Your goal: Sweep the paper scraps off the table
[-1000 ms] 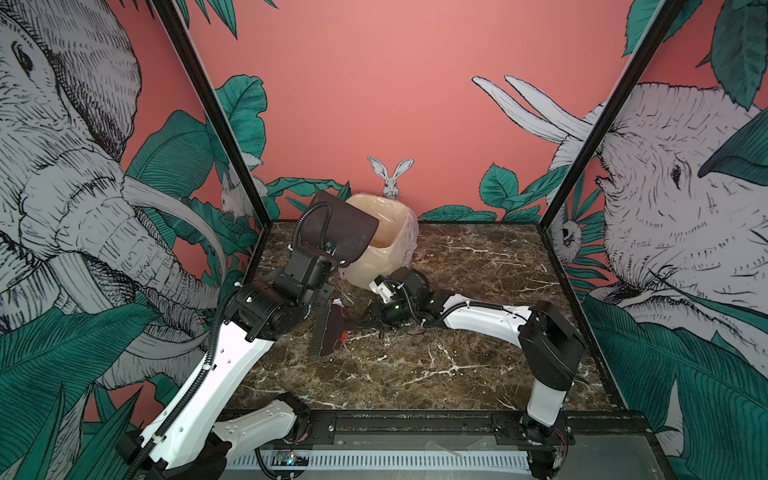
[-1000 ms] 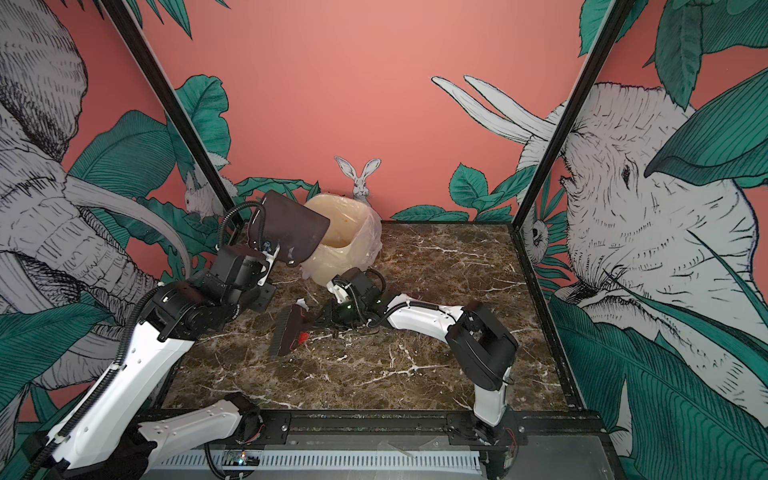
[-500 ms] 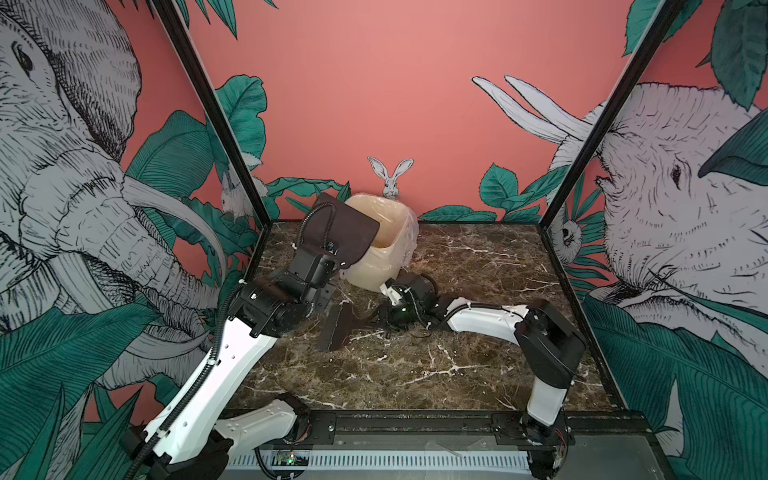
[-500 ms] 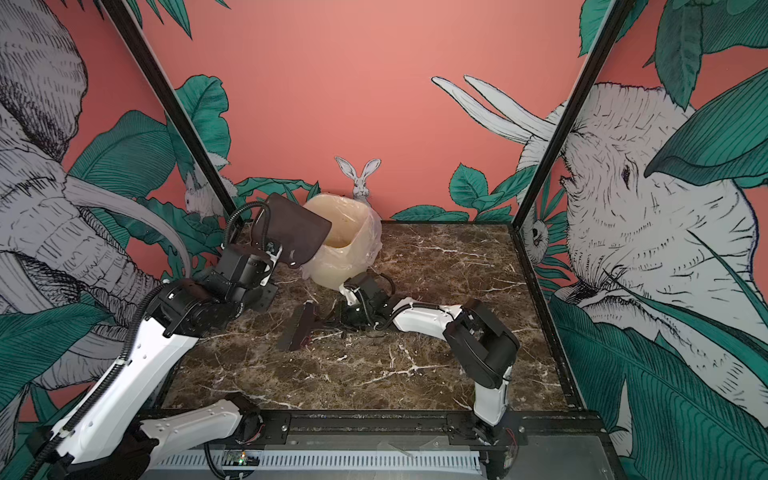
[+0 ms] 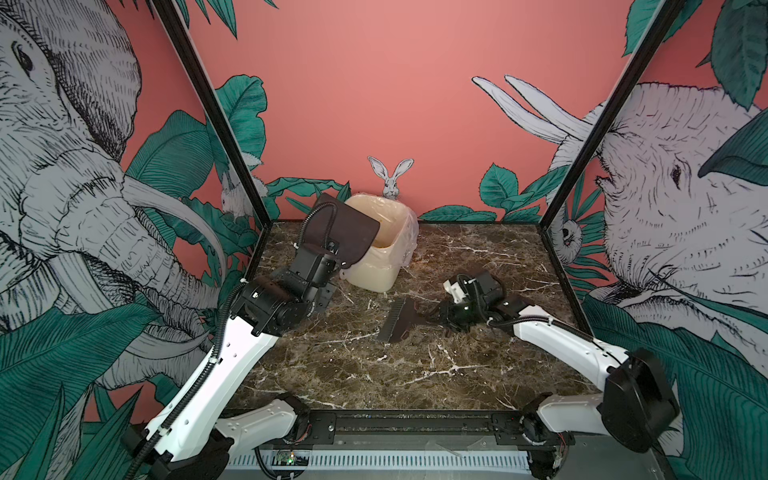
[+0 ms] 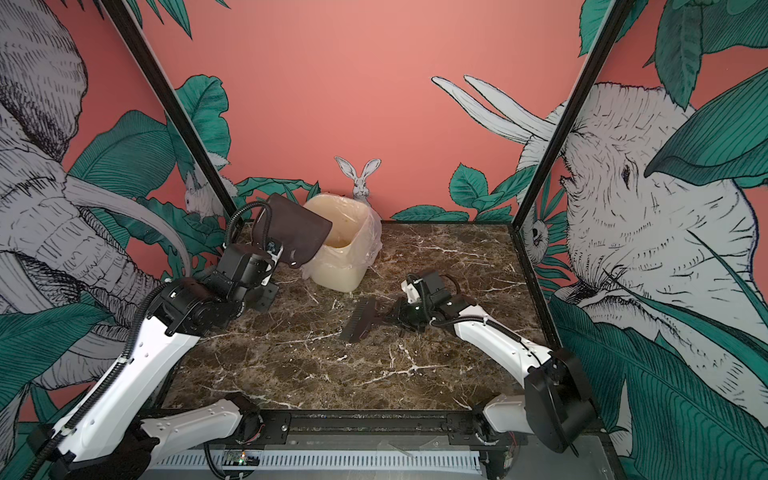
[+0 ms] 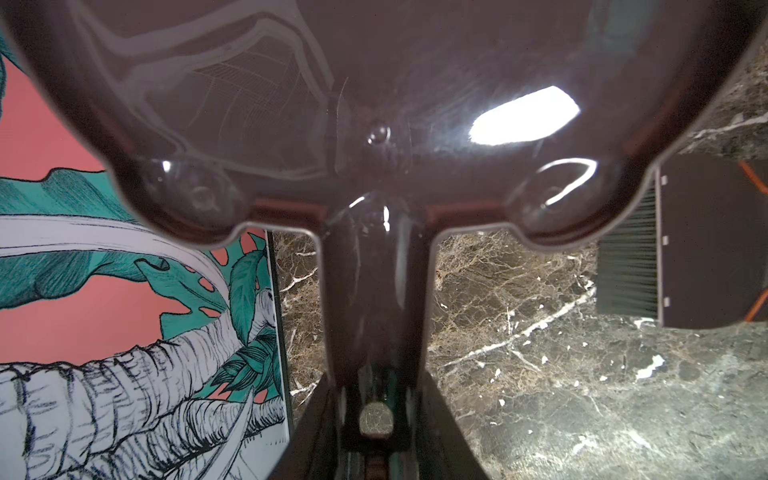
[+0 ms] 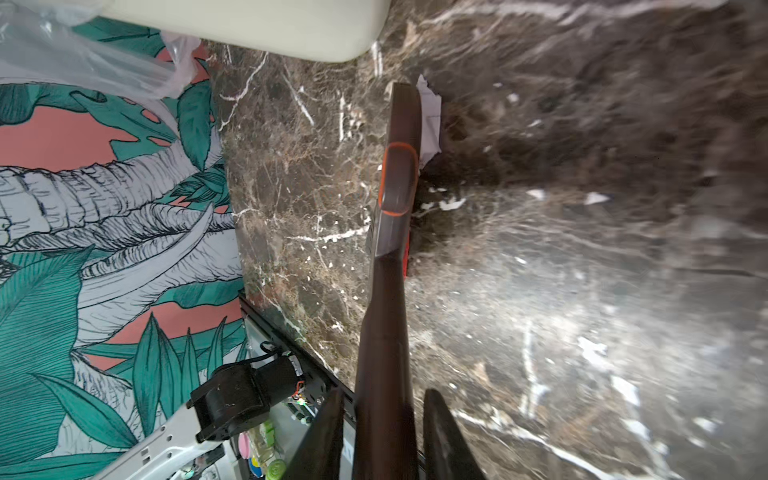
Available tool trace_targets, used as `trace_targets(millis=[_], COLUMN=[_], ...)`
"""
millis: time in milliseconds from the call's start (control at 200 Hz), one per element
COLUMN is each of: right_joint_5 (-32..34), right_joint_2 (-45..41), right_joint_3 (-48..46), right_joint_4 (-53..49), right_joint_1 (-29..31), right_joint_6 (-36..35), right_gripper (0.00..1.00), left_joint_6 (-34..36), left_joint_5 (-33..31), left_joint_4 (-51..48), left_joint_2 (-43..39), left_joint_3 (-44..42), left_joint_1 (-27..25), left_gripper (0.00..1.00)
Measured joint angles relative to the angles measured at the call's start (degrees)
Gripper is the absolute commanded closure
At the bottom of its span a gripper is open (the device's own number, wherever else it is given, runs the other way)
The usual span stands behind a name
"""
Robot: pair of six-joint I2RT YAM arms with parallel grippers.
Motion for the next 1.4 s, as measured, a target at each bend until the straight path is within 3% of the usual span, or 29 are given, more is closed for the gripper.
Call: trace_targets(millis=[245,630,855,1070,1401], right_joint_5=[0.9,-2.2,-2.2,1.8,14.0], right_joint_2=[-2.3,4.3,6.0,5.0,3.5], right_joint_3=[6.1,9.8,11.1,14.4,19.7], right_joint_4=[-11.3,-12.4,-17.9,-28.3,-43.6], right_joint_1=[-3.0,2.1,0.3,-2.9,-7.3], right_joint_6=[-5.9,-10.7,-19.2,-27.2,-36.1], right_gripper=[1.00,1.00,1.00,1.00,1.00], left_joint_6=[-0.7,-2.0,-3.8,-6.1,-9.3], left_joint_5=[0.2,0.2,0.2,0.2,1.4], left_joint_4=[0.0,-0.1,-0.9,-3.8,-8.9], left_joint_2=[0.5,2.1,3.4,3.9,4.3], left_joint_3=[0.0,0.0,-0.4,-1.3,-1.9], left_joint_1=[-1.3,-4.4,-9.6,-13.5,-19.1], left_gripper=[1.00,1.00,1.00,1.00,1.00])
